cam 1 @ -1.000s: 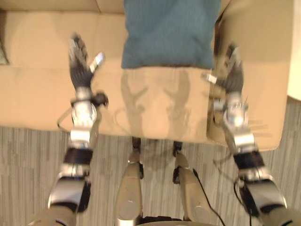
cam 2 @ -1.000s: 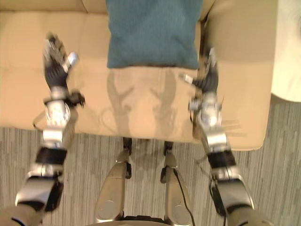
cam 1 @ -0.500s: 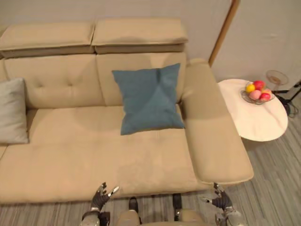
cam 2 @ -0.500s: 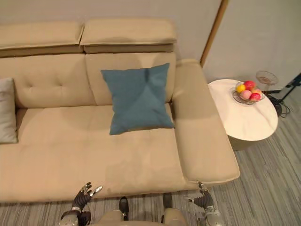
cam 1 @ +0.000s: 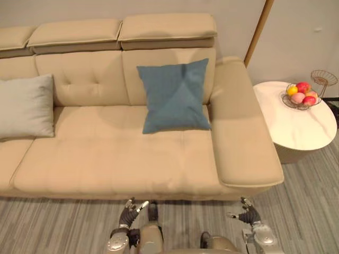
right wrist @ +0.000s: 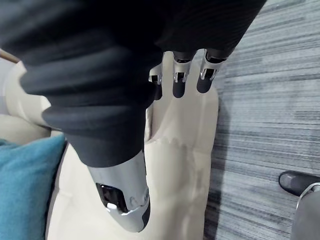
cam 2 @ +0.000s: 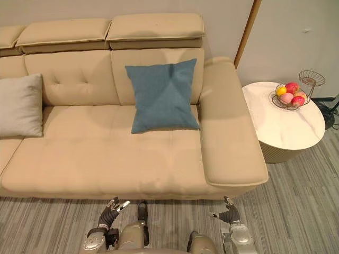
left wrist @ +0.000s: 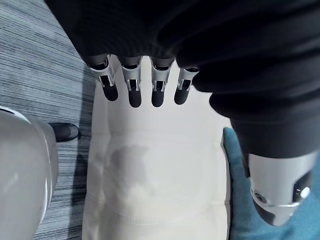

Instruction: Pick up cushions and gather them together orderly.

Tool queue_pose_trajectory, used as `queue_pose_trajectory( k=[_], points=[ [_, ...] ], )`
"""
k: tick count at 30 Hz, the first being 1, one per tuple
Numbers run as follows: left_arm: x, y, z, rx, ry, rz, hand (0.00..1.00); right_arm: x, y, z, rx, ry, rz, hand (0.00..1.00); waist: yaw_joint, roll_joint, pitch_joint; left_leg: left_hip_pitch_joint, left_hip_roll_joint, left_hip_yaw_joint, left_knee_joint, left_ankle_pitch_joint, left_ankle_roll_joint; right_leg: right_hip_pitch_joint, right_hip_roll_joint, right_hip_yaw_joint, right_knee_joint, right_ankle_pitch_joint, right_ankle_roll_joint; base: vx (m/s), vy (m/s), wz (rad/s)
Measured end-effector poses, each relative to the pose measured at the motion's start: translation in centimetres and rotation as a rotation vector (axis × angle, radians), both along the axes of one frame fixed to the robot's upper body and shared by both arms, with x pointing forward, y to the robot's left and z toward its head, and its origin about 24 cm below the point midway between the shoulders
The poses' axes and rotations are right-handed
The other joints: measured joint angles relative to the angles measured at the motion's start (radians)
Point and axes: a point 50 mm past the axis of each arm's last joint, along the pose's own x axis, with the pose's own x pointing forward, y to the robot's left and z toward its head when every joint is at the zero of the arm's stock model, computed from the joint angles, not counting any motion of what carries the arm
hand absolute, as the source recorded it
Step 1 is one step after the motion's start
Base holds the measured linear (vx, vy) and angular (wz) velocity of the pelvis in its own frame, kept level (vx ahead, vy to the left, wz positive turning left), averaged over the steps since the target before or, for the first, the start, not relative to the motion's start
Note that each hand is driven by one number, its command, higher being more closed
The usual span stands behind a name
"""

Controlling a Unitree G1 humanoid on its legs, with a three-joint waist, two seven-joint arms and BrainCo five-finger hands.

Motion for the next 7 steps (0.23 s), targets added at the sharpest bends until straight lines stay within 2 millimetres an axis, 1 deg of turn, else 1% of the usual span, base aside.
queue_pose_trajectory(
  k=[1, 2, 3, 4, 5, 6, 7],
  points=[
    [-0.3, 0.1, -0.1, 0.004, 0.007, 0.003, 0.00, -0.2, -0.4, 0.0, -0.007, 0.004, -0.008, 0.00, -0.009, -0.004, 0.000, 0.007, -0.019, 0.015, 0.102, -0.035, 0.032, -0.001, -0.013, 0.000, -0.022, 0.019, 0.005, -0.25, -0.035, 0.26],
    [-0.6, 0.3, -0.2, 0.006, 0.014, 0.005, 0.00, -0.2, -0.5, 0.1, -0.011, 0.004, -0.008, 0.00, -0.013, 0.000, -0.002, 0.018, -0.019, 0.021, 0.141, -0.057, 0.040, 0.002, -0.013, 0.001, -0.032, 0.029, 0.006, -0.13, 0.040, 0.01],
    [-1.3, 0.7, -0.3, 0.014, 0.032, 0.012, 0.00, -0.3, -0.7, 0.1, -0.013, 0.006, -0.009, 0.00, -0.017, 0.007, -0.004, 0.073, -0.012, 0.028, 0.171, -0.110, 0.039, -0.010, -0.005, 0.010, -0.044, 0.049, 0.015, -0.13, 0.095, -0.08],
    [-1.7, 0.9, -0.5, 0.017, 0.044, 0.016, 0.00, -0.5, -0.7, 0.0, -0.011, 0.010, -0.014, 0.00, -0.019, 0.018, -0.010, 0.127, -0.012, 0.029, 0.115, -0.138, 0.021, -0.019, -0.001, 0.012, -0.049, 0.058, 0.028, -0.10, 0.107, -0.10],
    [-1.7, 0.9, -0.5, 0.018, 0.045, 0.016, 0.00, -0.8, -0.8, -0.1, -0.010, 0.017, -0.023, 0.00, -0.018, 0.025, -0.013, 0.143, -0.016, 0.031, 0.075, -0.142, 0.013, -0.023, 0.001, 0.015, -0.055, 0.064, 0.038, -0.12, 0.121, -0.06],
    [-1.7, 1.0, -0.5, 0.020, 0.045, 0.017, 0.00, -1.4, -0.9, -0.4, -0.007, 0.040, -0.032, 0.00, -0.017, 0.026, -0.015, 0.179, -0.024, 0.041, -0.012, -0.145, 0.010, -0.010, 0.004, 0.014, -0.100, 0.097, 0.053, -0.09, 0.102, -0.04],
    [-1.7, 1.0, -0.5, 0.020, 0.046, 0.016, 0.00, -1.5, -1.0, -0.4, -0.006, 0.041, -0.036, 0.00, -0.018, 0.026, -0.015, 0.193, -0.029, 0.041, -0.047, -0.145, 0.011, 0.000, 0.004, 0.011, -0.122, 0.112, 0.060, -0.06, 0.082, -0.03]
  ],
)
